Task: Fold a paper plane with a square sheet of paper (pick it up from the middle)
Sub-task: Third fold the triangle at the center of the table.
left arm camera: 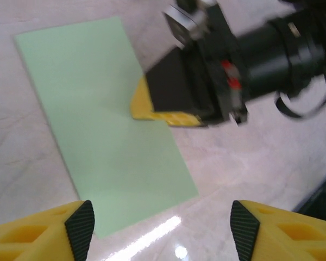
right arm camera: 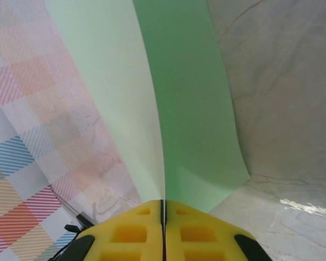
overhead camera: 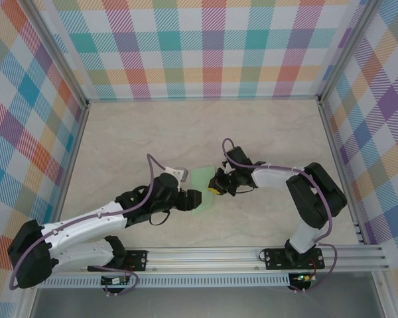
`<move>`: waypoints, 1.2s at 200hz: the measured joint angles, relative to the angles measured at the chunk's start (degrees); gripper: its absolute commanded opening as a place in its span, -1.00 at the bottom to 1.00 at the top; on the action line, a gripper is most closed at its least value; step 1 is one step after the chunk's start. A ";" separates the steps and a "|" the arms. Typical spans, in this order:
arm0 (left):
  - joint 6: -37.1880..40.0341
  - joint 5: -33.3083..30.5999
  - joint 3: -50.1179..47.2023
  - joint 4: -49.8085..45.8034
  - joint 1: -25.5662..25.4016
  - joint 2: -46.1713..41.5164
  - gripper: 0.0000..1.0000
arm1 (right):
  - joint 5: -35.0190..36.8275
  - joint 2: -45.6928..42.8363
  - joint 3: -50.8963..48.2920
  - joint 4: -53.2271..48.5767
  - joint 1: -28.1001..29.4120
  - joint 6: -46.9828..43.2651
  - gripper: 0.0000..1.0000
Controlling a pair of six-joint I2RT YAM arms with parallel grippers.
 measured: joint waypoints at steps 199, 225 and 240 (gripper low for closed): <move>10.73 -28.87 13.33 -6.93 -19.15 28.26 -0.06 | -0.20 0.22 0.52 -1.62 0.00 0.22 -0.83; 10.60 -30.51 13.62 -6.97 -19.15 28.72 -0.59 | -0.20 0.22 0.61 -2.12 0.00 0.20 -0.82; 10.69 -31.41 13.62 -7.02 -19.15 28.72 -0.87 | -0.20 0.22 0.74 -2.40 0.00 0.15 -0.82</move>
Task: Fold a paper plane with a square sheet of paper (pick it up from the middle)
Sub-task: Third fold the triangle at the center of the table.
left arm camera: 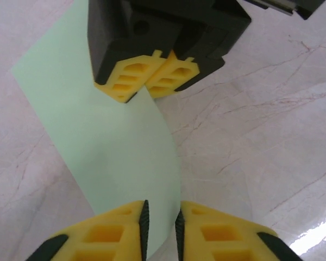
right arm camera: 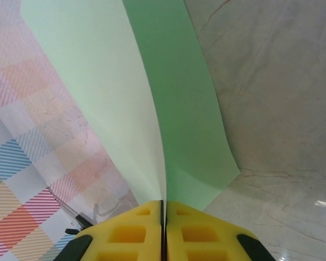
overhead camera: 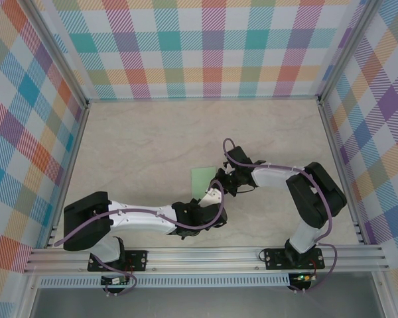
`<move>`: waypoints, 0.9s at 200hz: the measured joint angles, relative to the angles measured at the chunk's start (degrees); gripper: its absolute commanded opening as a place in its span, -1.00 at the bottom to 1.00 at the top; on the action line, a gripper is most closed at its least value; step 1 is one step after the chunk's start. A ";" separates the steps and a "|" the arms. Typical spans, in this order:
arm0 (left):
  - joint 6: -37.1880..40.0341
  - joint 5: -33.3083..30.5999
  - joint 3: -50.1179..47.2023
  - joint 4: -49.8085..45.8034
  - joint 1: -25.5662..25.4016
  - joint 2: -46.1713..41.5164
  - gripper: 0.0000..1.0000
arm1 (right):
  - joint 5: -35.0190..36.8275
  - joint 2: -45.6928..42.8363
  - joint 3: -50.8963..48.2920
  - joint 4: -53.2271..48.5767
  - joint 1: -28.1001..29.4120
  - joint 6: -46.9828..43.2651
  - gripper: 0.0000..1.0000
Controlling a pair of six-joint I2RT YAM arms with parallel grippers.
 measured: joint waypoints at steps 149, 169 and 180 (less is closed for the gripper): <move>-0.48 17.57 -6.82 6.16 11.61 -8.28 -1.00 | 5.05 -5.70 2.89 -11.04 0.00 -6.05 -0.16; -0.52 22.69 -8.72 7.80 14.60 -9.20 -1.00 | 7.15 -7.17 4.17 -13.42 -0.11 -7.61 -0.22; -0.55 25.35 -9.49 8.57 16.22 -9.66 -1.00 | 7.76 -7.54 4.37 -14.21 -0.11 -8.55 -0.30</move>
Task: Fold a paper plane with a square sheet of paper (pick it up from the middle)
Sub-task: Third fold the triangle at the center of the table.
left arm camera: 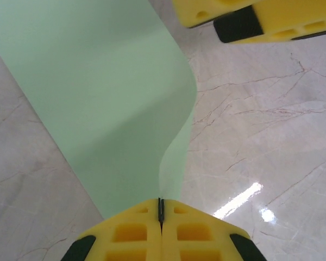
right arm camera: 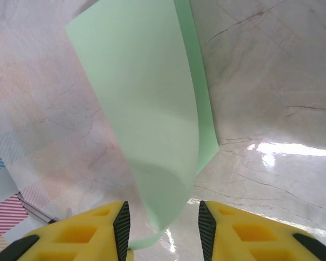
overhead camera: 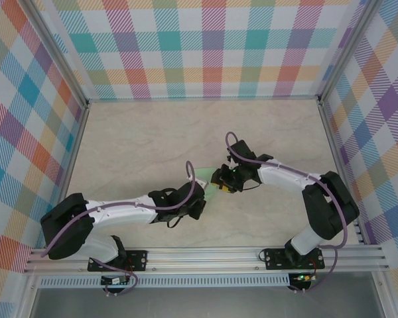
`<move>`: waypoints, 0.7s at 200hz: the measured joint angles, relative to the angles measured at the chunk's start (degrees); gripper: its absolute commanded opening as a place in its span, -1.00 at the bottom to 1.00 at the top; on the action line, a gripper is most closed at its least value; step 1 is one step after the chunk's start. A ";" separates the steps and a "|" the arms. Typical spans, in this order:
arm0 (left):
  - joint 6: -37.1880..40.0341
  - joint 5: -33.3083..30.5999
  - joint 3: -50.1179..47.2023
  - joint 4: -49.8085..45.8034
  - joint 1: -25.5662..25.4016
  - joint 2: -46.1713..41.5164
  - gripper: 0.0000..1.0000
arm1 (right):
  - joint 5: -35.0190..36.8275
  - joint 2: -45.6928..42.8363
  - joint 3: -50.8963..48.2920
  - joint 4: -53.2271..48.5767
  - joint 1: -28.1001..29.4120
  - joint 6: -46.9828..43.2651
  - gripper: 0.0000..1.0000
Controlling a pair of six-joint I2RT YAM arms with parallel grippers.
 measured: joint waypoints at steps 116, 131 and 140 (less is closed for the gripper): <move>-1.49 17.05 -3.93 4.48 9.62 -3.26 -1.00 | -1.51 14.91 14.19 -3.13 -0.07 -9.09 -0.68; -1.49 18.08 -3.93 4.48 9.99 -3.26 -1.00 | -1.49 17.51 16.20 -4.15 -0.07 -10.14 -0.69; -1.49 18.60 -3.93 4.48 10.16 -3.26 -1.00 | -1.62 18.93 17.25 -4.57 -0.07 -10.84 -0.69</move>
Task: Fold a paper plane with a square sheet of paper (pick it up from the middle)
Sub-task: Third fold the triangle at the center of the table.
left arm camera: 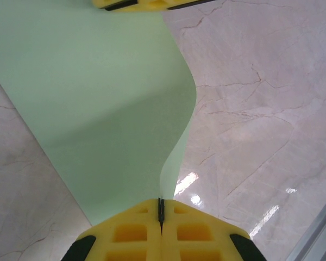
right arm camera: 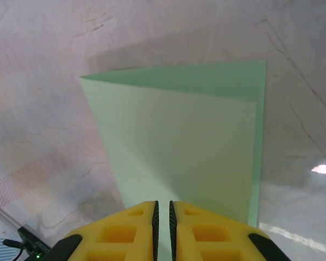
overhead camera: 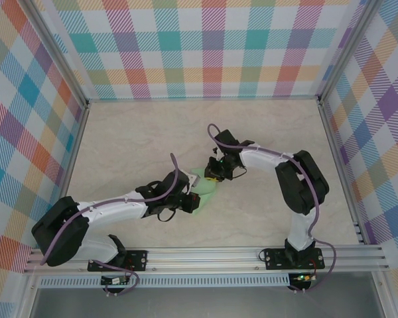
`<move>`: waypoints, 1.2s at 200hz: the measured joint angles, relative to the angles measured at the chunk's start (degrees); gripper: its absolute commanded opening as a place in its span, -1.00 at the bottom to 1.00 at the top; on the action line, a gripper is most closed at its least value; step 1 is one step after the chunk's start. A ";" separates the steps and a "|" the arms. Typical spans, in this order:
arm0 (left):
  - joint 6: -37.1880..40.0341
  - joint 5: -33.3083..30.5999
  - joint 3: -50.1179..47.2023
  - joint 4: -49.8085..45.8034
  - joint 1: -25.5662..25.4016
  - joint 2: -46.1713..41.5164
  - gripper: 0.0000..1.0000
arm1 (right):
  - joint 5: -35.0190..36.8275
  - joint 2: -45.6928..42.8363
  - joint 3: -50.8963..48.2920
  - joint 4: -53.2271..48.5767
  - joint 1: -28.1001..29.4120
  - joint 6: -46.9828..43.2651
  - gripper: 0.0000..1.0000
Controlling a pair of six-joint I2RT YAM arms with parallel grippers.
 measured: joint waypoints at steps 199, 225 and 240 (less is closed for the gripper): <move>0.72 0.92 5.64 -6.51 3.87 7.72 -1.00 | 0.55 5.53 2.82 -3.52 -0.13 -11.04 -0.71; 1.29 0.42 6.84 -7.10 4.22 9.16 -1.00 | 0.52 5.53 2.82 -3.54 -0.13 -11.47 -0.70; 1.66 -0.04 7.67 -7.89 4.48 9.81 -1.00 | 0.52 5.53 2.82 -3.52 -0.13 -11.50 -0.69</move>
